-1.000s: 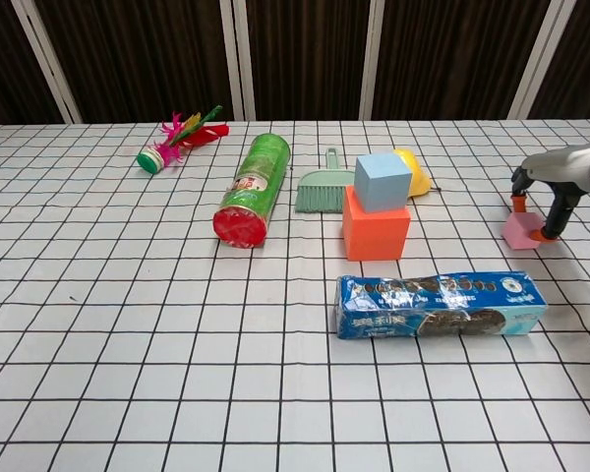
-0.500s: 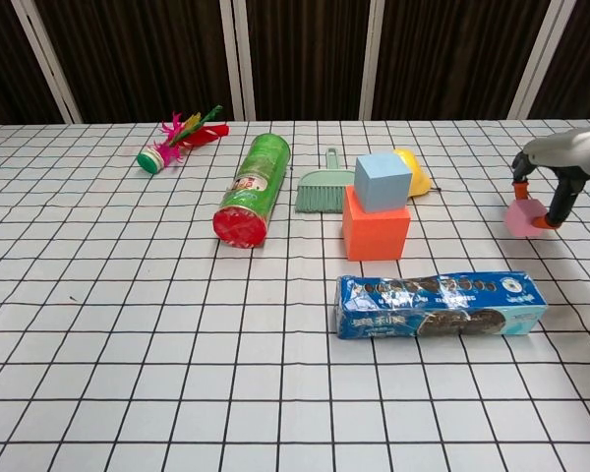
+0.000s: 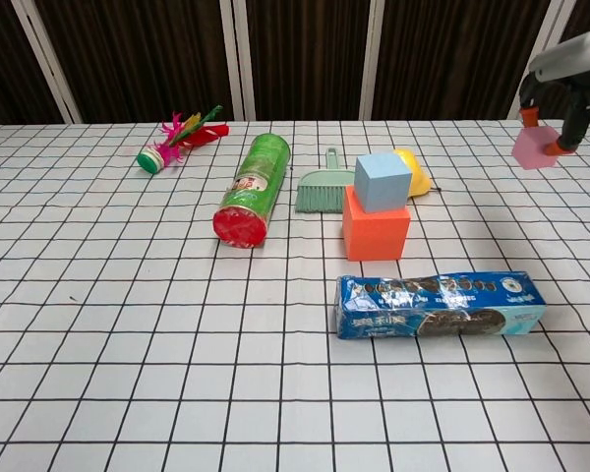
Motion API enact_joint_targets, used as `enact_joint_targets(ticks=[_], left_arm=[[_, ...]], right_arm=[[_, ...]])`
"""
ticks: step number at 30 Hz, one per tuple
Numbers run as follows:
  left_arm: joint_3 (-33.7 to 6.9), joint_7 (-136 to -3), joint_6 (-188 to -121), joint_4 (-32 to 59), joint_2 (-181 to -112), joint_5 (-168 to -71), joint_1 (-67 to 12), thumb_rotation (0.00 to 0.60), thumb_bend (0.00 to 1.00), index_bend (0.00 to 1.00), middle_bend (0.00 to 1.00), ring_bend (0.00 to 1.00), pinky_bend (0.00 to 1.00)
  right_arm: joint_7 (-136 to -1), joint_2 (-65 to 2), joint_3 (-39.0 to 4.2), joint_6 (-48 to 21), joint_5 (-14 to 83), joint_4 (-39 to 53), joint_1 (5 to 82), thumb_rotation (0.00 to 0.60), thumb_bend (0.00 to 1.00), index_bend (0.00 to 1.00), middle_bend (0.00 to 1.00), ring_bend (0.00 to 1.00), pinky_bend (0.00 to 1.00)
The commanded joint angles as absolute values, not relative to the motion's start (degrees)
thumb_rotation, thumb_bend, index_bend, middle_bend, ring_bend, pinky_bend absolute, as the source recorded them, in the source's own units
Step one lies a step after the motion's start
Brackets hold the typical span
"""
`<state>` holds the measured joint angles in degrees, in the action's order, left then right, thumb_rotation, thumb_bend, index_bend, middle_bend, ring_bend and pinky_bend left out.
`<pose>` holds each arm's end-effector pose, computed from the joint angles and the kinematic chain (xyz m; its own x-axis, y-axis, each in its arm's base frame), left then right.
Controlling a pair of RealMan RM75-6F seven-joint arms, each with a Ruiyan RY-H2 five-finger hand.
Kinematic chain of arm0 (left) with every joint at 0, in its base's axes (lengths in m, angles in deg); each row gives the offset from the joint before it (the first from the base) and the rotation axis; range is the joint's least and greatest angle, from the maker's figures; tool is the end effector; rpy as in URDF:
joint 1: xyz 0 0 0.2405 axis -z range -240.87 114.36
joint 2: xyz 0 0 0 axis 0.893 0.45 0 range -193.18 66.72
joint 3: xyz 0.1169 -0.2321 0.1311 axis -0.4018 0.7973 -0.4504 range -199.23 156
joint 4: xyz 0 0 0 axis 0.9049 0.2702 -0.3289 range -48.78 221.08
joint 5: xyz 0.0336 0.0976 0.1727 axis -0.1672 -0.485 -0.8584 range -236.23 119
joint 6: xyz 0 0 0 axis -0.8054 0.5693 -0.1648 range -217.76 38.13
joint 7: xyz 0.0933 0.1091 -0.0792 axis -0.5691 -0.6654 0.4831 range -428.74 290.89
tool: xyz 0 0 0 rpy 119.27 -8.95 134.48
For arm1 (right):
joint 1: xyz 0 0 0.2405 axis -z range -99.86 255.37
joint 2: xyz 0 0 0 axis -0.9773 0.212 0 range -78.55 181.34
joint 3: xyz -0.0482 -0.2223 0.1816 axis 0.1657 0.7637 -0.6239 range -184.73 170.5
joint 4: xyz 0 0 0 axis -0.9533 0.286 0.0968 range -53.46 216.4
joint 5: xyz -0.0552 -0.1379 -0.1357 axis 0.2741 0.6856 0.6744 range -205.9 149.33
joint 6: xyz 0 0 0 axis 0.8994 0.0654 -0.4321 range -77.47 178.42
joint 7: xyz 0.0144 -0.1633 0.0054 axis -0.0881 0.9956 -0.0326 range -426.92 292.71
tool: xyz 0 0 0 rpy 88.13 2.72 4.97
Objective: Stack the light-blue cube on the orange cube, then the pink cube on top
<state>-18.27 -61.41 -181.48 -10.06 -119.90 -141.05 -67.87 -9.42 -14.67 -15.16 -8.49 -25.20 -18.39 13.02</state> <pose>-0.3594 0.1452 0.2436 0.3446 -0.0750 0.9358 0.9265 0.1878 -0.3261 -0.1552 -0.4464 0.1192 0.6894 -0.3965 0.6063 -0.6676 -0.0227 0.7442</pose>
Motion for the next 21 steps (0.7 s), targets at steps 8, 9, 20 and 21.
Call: enact_joint_targets(ticks=[8,9,20,21], left_arm=[[-18.4,-59.9,-181.1,-9.6,-119.5,-141.3,-67.7,0.6,0.16,0.11,0.0,0.0,0.0],[-18.4,-59.7,-181.0,-9.6,-119.4,-141.4,-67.7,0.6,0.16,0.11,0.0,0.0,0.0],[-18.9,-56.5,-181.6,-8.5,-118.9,-142.7,-67.9,0.6,0.16,0.11,0.0,0.0,0.0],[-18.9,-56.2,-181.7,-8.3,-118.8,-142.7,-68.0,0.6,0.16,0.11,0.0,0.0,0.0]], right_arm=[[-5.5,-14.3,-19.8,-13.2,-33.3,-24.9,6.4,0.6,0.46,0.55,0.08,0.03,0.01],[-5.2,-14.6,-20.4,-13.7,-34.2,-25.3,5.7,0.6,0.46,0.55,0.08,0.03,0.01],[1.2,-20.5,-23.0,-18.1,-43.2,-22.8,-1.3,0.6,0.46,0.56,0.08,0.02,0.01],[1.6,-21.1,-23.2,-18.4,-43.7,-22.4,-1.7,0.6,0.46,0.56,0.08,0.02,0.01]])
